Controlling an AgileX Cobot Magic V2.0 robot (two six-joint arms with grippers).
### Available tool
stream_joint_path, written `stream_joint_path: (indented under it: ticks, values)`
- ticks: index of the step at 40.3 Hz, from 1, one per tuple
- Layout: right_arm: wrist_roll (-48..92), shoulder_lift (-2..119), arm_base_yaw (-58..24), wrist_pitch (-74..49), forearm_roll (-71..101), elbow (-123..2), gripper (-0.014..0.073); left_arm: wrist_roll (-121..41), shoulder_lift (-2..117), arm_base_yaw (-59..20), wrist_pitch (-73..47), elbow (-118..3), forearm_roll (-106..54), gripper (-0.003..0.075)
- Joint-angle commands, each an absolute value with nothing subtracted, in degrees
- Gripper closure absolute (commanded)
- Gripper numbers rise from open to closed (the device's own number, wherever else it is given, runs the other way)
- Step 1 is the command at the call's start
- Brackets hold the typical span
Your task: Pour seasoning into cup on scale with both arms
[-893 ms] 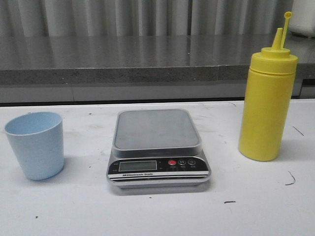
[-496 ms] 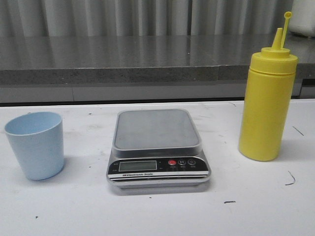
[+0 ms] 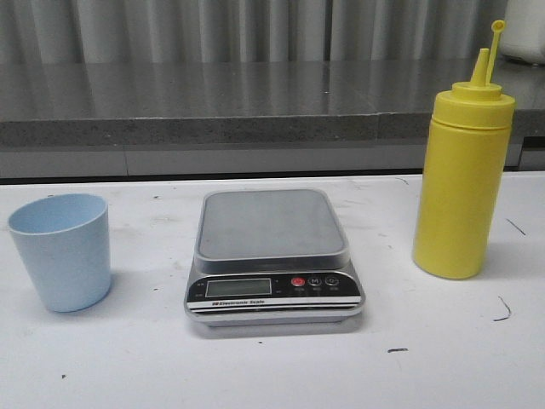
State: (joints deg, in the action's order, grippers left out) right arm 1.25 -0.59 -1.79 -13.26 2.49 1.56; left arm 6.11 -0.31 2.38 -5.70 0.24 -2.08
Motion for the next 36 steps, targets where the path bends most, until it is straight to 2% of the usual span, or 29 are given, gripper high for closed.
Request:
stream_joint_path:
  ticks: [1,11,19,22,28,36]
  values:
    - [1.30,-1.27,-1.44,-7.36,2.56,1.22,0.0653,6.64,-1.23,2.42,-1.30,1.62,-2.64,0.0740]
    - [1.30,-1.27,-1.44,-4.57,2.56,1.22,0.0653,6.64,-1.23,2.42,0.00,1.62,-2.64,0.0740]
    - [1.30,-1.27,-1.44,2.89,2.56,-0.13,0.0654,6.64,-1.23,2.42,15.70,1.22,-2.72,0.0741]
    - [1.30,-1.27,-1.44,2.50,2.56,-3.16,0.0654,6.64,-1.23,2.42,17.48,-0.77,-2.72,0.0741]
    - [1.30,0.10,-1.44,-3.52,2.56,-12.30,0.0654,6.64,0.03,2.42,12.13,-8.68,-2.72,0.0741]
    - [1.30,9.87,-1.44,-17.35,2.56,-25.20,0.0654,6.54,8.86,2.42,-2.21,-20.15,0.00,0.0741]
